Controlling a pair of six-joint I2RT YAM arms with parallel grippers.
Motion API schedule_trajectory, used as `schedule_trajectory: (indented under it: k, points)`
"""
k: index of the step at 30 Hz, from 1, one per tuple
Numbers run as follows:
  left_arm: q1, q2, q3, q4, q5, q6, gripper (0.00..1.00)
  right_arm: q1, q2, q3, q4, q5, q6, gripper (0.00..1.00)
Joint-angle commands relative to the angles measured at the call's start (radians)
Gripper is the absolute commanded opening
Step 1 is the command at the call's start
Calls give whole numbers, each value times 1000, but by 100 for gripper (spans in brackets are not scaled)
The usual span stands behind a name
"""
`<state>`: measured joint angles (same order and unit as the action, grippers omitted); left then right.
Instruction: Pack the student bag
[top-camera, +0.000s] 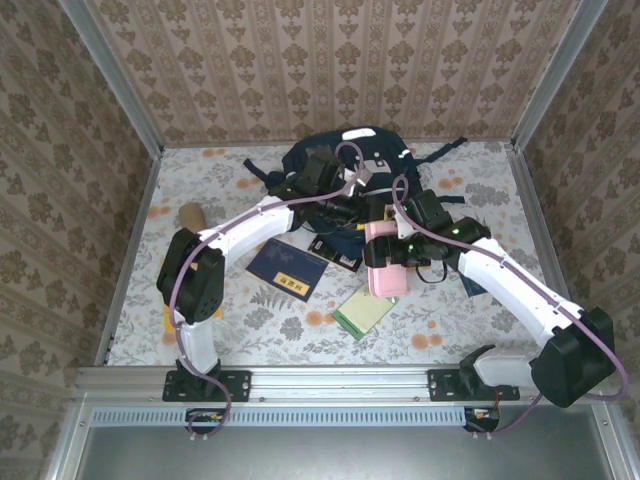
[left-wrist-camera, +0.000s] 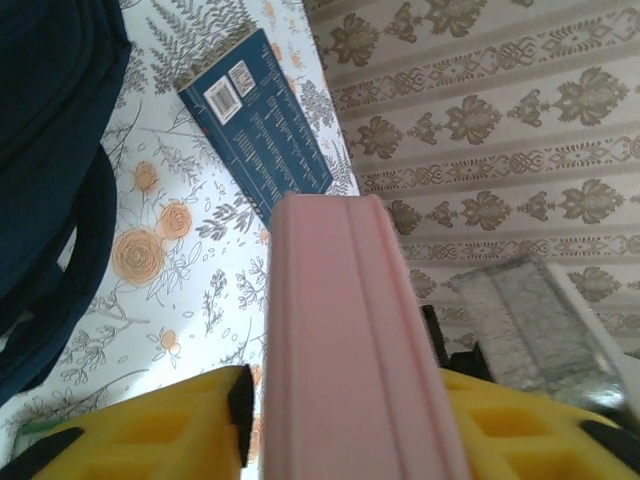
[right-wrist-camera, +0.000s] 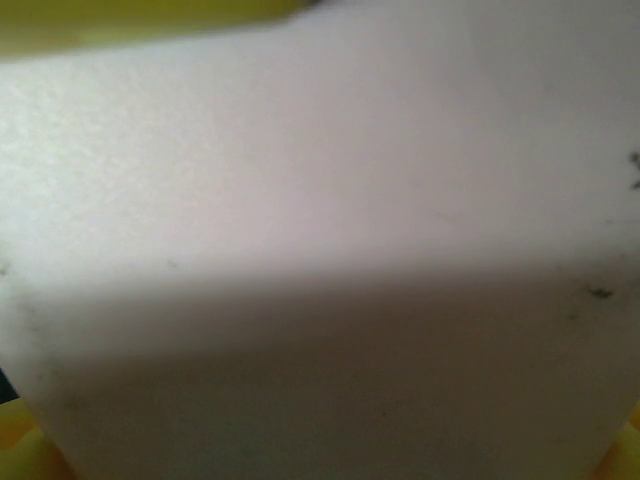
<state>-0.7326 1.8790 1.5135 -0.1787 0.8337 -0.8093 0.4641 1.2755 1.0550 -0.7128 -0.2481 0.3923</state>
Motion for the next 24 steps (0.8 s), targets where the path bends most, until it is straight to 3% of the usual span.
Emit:
schedule_trajectory:
  k: [1,4,13,15,19,24]
  points:
    - [-2,6,-3,61,33,-31,39,7,7,47,29,-5,2,78]
    - [11,0,-17,84,22,-60,32,8,12,58,11,56,18,99]
    - [135,-48,-139,304,-5,-260,27,-13,-98,31,84,132,186,100]
    - [160,-65,-165,359,-20,-303,27,-54,-167,-31,167,87,305,100]
    - [207,-67,-204,516,-21,-439,27,-174,-246,-176,441,-145,565,100]
    - [234,-35,-219,771,13,-630,25,-185,-242,-239,540,-192,716,100]
